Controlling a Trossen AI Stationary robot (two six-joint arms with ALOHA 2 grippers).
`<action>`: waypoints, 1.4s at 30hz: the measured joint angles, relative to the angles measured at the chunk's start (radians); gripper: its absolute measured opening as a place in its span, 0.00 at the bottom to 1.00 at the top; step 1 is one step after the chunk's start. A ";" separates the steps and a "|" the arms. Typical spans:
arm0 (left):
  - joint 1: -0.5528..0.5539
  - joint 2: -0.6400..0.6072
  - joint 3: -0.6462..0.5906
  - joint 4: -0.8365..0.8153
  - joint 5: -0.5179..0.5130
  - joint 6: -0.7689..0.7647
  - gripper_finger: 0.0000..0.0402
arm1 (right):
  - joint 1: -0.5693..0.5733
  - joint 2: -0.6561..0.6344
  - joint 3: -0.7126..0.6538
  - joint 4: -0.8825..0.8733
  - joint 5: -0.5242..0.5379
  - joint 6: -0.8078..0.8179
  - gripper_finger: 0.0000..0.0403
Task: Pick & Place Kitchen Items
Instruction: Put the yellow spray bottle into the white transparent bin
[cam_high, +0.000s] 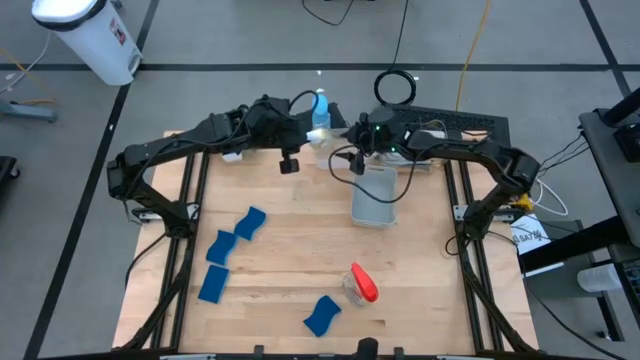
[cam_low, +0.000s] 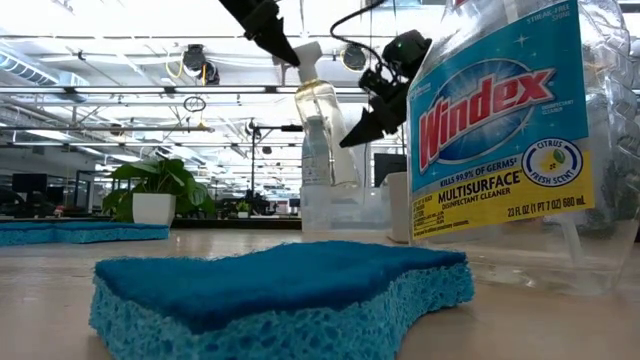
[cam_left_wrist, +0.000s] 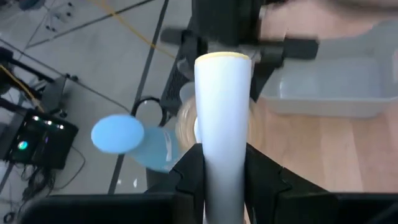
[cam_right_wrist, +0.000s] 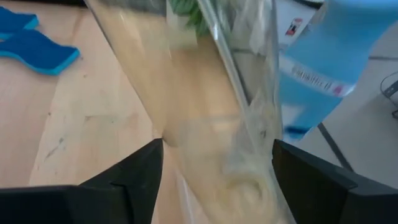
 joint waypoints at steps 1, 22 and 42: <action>0.000 0.000 0.000 0.008 0.010 0.002 0.19 | 0.000 0.008 0.000 -0.003 -0.003 0.001 0.65; 0.084 0.059 0.004 0.115 0.108 -0.090 0.19 | 0.001 0.049 -0.002 -0.009 -0.137 0.026 0.64; 0.164 0.108 0.001 0.050 0.174 -0.334 0.18 | 0.001 0.049 -0.001 0.001 -0.131 0.034 0.64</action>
